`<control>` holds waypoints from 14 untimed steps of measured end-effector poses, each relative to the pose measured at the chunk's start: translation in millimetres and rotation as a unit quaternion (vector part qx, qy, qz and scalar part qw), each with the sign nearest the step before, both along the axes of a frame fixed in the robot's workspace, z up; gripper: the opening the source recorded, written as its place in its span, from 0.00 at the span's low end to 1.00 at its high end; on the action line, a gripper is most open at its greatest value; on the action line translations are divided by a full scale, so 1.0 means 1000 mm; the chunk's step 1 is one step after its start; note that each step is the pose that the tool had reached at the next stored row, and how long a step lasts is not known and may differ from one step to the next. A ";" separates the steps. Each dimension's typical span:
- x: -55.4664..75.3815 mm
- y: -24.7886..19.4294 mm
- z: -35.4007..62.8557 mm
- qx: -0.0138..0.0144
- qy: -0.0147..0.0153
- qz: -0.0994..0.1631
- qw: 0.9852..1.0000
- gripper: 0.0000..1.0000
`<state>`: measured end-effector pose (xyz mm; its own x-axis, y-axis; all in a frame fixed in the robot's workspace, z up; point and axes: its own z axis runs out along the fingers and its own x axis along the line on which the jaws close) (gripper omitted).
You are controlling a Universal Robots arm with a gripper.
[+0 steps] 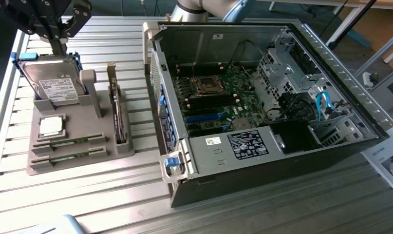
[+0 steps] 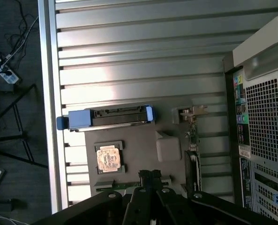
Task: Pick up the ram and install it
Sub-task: 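Reach for the ram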
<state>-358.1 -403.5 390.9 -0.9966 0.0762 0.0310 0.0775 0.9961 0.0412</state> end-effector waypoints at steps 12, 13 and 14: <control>0.000 -0.0229 0.0000 0.000 0.000 0.000 1.000 0.10; 0.000 -0.0274 0.0000 0.000 0.000 0.000 1.000 0.10; 0.000 -0.0311 0.0000 0.000 0.000 0.000 1.000 0.10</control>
<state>-358.1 -434.6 390.9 -0.9966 0.0763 0.0309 0.0775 0.9961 0.0412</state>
